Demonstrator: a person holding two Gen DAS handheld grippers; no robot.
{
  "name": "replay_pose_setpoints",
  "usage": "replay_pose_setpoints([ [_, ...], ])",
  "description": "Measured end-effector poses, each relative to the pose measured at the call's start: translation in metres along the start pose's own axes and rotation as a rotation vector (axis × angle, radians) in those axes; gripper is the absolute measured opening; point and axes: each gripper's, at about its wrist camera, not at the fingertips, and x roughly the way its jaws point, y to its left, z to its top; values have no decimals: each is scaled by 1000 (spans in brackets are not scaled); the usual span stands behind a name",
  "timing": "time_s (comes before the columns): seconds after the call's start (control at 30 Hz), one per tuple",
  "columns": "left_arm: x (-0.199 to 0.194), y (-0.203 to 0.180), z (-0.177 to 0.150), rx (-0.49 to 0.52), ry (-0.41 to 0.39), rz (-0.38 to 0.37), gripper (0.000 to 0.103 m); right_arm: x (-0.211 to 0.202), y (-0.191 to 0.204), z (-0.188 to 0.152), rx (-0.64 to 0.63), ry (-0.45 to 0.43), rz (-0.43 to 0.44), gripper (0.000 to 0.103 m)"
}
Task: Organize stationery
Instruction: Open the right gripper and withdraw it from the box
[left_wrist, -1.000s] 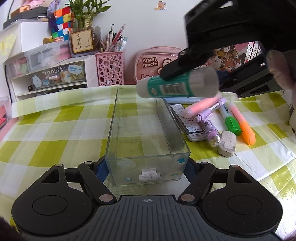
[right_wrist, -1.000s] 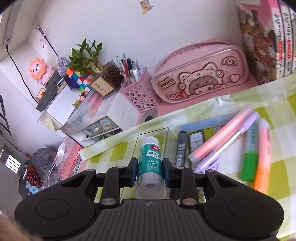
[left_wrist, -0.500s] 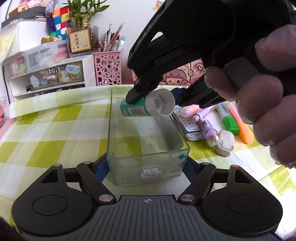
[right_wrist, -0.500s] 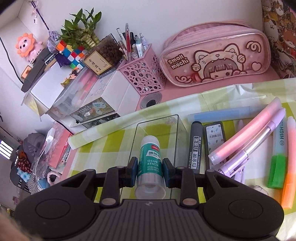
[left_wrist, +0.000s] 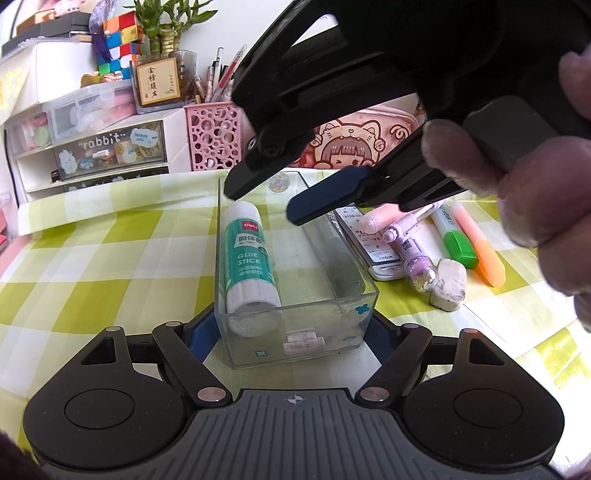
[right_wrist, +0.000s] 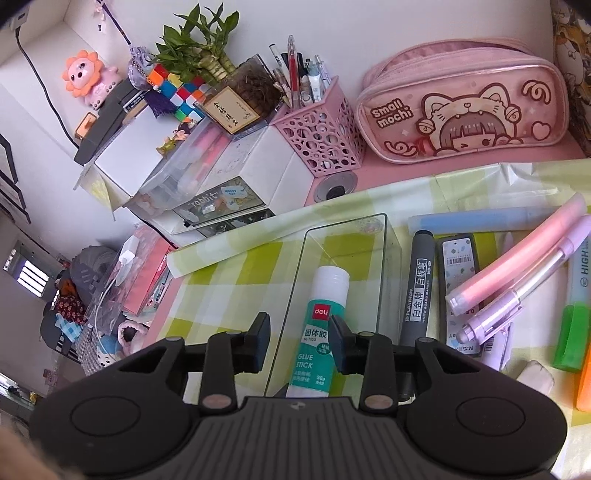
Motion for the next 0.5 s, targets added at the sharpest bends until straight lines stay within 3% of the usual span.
replay_pose_setpoints([
  [0.23,0,0,0,0,0,0,77,-29,-12,2,-13,-75,-69,64],
  [0.5,3,0,2,5,5,-10,80,-67,-48,-8,-21,-168,-233,70],
])
